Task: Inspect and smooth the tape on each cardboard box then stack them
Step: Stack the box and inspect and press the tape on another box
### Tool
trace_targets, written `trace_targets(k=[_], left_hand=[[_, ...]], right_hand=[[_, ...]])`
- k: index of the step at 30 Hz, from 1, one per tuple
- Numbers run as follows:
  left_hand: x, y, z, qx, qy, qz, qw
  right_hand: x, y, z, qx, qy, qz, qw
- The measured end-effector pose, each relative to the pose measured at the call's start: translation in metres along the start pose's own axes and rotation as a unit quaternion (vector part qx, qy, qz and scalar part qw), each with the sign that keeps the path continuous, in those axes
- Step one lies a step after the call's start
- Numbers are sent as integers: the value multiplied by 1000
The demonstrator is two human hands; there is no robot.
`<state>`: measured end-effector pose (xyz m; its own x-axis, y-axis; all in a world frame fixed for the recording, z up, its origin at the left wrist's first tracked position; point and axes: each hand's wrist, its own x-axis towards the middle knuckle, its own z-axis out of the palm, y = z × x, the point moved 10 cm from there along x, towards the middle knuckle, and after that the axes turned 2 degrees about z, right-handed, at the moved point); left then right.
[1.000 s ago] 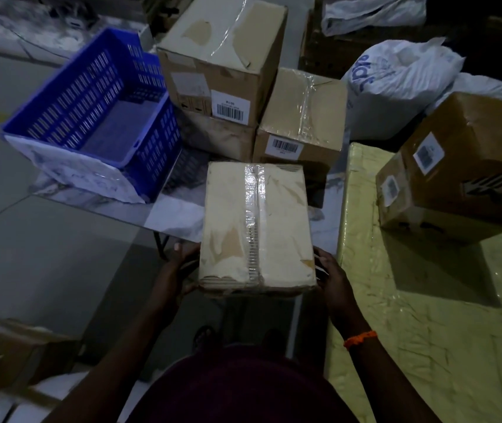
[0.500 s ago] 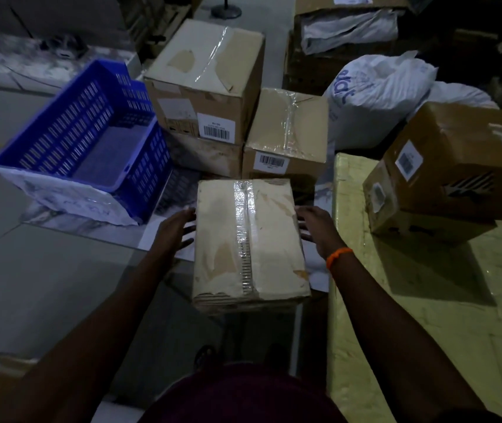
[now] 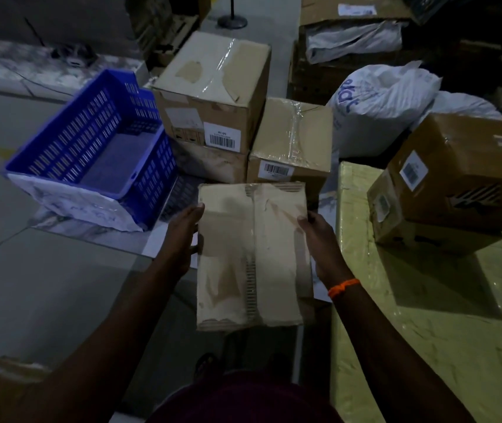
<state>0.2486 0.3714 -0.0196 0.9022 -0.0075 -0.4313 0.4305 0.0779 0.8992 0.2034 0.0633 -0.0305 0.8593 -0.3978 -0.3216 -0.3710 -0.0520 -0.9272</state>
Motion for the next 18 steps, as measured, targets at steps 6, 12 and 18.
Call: trace_targets(k=[6, 12, 18], left_hand=[[-32, 42, 9, -77, 0, 70, 995], [-48, 32, 12, -90, 21, 83, 992], [-62, 8, 10, -52, 8, 76, 996]], right_hand=[[-26, -21, -28, 155, 51, -15, 987], [-41, -9, -42, 208, 65, 4, 976], [-55, 15, -52, 200, 71, -5, 977]])
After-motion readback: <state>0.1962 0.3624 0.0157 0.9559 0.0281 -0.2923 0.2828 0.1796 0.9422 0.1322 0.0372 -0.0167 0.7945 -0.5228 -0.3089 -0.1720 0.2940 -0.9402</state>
